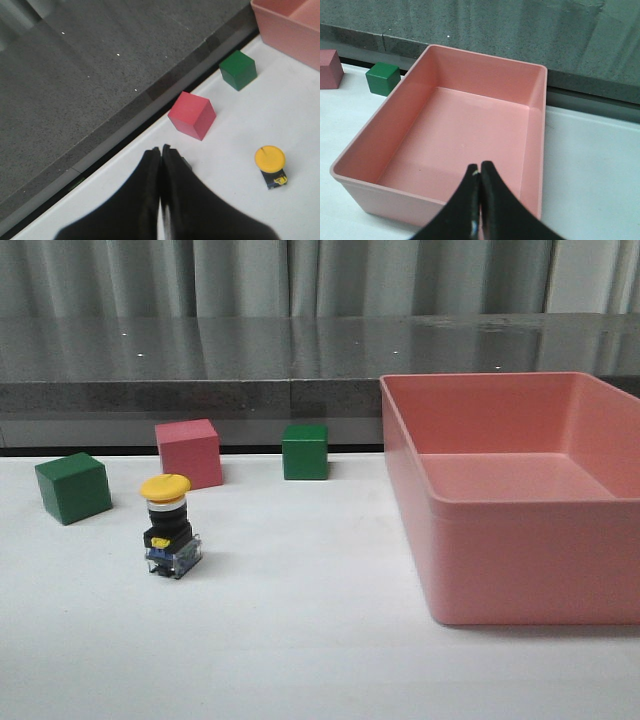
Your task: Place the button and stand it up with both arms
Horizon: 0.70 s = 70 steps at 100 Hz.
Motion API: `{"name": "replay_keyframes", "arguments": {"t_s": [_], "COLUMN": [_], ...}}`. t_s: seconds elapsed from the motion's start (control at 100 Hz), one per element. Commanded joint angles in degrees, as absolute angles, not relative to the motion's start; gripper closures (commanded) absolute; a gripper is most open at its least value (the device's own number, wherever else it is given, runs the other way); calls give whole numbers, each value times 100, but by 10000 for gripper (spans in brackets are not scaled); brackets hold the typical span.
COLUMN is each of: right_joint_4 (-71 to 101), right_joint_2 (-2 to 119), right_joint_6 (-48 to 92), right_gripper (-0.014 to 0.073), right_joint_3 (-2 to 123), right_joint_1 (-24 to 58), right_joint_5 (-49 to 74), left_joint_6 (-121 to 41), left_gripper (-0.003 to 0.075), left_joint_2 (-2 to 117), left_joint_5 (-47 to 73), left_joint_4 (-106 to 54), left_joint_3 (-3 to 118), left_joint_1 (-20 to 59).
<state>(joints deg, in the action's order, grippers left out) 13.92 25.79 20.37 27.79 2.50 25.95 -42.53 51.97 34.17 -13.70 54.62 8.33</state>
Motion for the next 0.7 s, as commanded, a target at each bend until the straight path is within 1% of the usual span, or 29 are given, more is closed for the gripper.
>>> {"name": "replay_keyframes", "arguments": {"t_s": [0.0, 0.13, 0.32, 0.47, 0.69], "right_joint_4": [1426, 1426, 1426, 1426, 1426], "right_joint_2": [2586, 2586, 2586, 2586, 2586], "right_joint_6": [2046, 2046, 2046, 2046, 2046], "right_gripper": [655, 655, 655, 655, 655], "right_joint_3": [2932, 2932, 2932, 2932, 2932], "right_joint_1": [206, 206, 206, 206, 206], "right_joint_5": [2223, 2229, 2229, 2229, 2229], "left_joint_6": [-4171, -4171, -4171, -4171, -4171], "left_gripper": [740, 740, 740, 740, 740], "left_joint_2": [4434, 3535, 2529, 2052, 1999], "left_joint_5": [2235, 1619, 1480, 1490, 1580], "left_joint_4": [-1828, -2189, -2518, -2911, -3005], "left_joint_3": [4720, 3598, 2416, 2020, 1900], "left_joint_1": [809, 809, 809, 809, 809]}}
